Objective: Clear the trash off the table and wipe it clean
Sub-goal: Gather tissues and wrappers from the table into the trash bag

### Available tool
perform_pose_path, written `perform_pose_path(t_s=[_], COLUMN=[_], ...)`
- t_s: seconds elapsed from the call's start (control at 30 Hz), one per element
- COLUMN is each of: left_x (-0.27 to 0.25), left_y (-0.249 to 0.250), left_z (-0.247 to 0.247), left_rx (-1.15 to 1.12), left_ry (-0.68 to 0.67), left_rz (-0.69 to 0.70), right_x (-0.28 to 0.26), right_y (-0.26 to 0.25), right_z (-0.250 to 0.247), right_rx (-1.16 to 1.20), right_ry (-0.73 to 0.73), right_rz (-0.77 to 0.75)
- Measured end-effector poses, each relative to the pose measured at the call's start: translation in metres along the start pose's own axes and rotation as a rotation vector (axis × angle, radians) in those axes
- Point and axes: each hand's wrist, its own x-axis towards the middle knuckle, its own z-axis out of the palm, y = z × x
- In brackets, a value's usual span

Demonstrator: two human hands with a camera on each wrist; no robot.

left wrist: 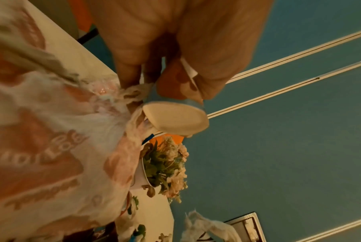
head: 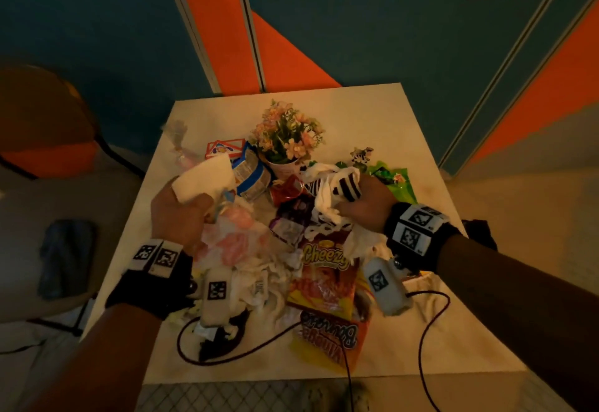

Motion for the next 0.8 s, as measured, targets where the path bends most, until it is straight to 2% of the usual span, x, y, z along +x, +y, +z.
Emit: perform_pose_path(t_s=[0.17,0.27,0.4,0.53,0.63,0.8], left_x=[-0.002,-0.002,0.000,-0.008,-0.014,-0.031], left_y=[0.011,0.026,0.042,0.067,0.090,0.125], left_z=[0.005,0.008,0.012,0.024,0.037,0.080], left_rx=[-0.075,-0.063,-0.073,-0.246,-0.477,-0.627], left_ry=[-0.048,-0.058,-0.034,-0.084,-0.141,-0.190], left_rz=[0.010,0.085,0.207,0.234,0.222,0.255], right_x=[-0.002,-0.006,-0.012,-0.017,-0.023,-0.043], right_y=[0.001,0.000,-0.004,-0.004,-0.003,0.013], right_z=[0.003,-0.001,-0.009,-0.020,-0.036,-0.090], right_rx=[0.116,0.250,0.305,0.349,0.436,0.482], right_ry=[0.015,0.051,0.120,0.232,0.332,0.422], right_rz=[-0.049,-0.057,-0.112,-0.122,-0.126,-0.130])
